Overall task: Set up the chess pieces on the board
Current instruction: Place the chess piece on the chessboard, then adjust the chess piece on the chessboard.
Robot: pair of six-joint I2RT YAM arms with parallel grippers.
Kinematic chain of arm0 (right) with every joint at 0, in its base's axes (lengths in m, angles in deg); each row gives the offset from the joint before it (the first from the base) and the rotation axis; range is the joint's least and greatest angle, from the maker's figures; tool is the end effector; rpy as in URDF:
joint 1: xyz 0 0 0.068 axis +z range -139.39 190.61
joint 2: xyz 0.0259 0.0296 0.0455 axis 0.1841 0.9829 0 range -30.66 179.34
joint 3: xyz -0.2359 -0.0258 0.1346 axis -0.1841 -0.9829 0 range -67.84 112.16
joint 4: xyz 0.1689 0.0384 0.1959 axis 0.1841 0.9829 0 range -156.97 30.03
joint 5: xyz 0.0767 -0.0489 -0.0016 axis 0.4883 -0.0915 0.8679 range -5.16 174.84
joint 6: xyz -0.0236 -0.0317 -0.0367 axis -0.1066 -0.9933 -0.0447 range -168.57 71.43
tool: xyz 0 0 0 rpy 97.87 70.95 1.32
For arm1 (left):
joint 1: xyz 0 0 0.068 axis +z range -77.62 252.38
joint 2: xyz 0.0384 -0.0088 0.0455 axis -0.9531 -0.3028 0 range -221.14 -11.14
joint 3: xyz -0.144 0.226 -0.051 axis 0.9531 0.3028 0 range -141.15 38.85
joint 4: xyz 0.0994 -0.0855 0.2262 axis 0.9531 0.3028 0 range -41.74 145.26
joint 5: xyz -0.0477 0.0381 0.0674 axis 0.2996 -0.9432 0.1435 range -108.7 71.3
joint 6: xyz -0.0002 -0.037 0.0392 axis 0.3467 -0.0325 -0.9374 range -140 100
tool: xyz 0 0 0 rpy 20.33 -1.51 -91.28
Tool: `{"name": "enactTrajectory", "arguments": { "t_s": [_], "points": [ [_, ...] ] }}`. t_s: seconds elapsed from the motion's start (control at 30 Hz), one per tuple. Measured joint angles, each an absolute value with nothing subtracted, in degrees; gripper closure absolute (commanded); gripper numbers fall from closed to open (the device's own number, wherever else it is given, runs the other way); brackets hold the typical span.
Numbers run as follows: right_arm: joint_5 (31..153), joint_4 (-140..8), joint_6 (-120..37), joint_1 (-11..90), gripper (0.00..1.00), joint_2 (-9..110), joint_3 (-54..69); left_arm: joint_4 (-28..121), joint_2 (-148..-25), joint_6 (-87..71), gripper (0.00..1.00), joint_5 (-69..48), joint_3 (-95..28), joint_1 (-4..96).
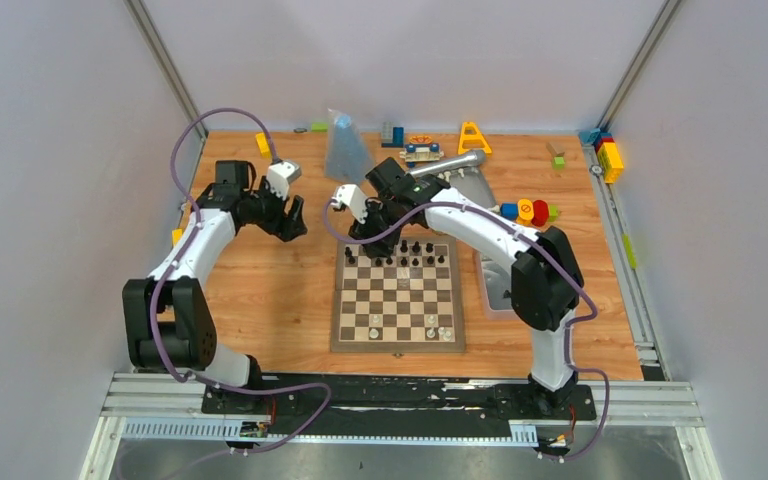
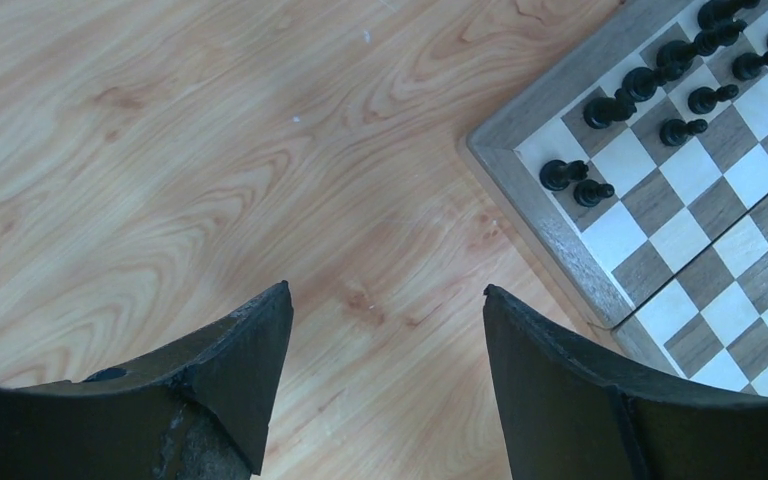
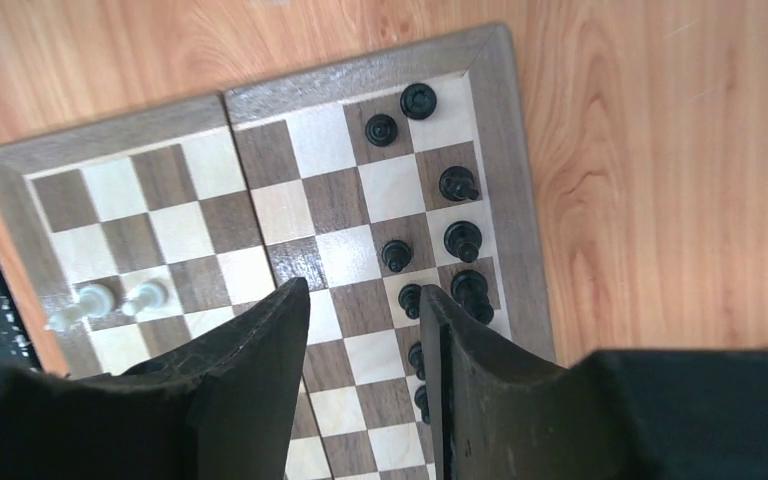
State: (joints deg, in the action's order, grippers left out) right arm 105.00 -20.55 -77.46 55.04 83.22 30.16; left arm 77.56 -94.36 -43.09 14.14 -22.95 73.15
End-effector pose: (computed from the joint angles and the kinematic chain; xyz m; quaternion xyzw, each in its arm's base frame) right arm 0.2978 0.3090 0.2505 -0.6044 0.7418 0.2003 0.2106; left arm 0.3049 -0.0151 0.2616 0.2681 0.8679 -0.1938 0.3705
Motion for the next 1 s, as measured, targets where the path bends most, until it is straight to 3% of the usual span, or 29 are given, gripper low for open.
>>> {"name": "enactTrajectory", "arguments": {
  "t_s": [0.33,1.0],
  "points": [
    [107.67,-22.28,-75.71,50.97,0.59,71.64,24.47,76.91,-101.90,-44.18,0.41,14.66,-25.34,62.99],
    [110.51,-26.13,-73.02,37.86,0.66,57.13,6.86,80.23,-111.56,-44.14,0.53,10.86,-33.01,53.09]
  ]
}}
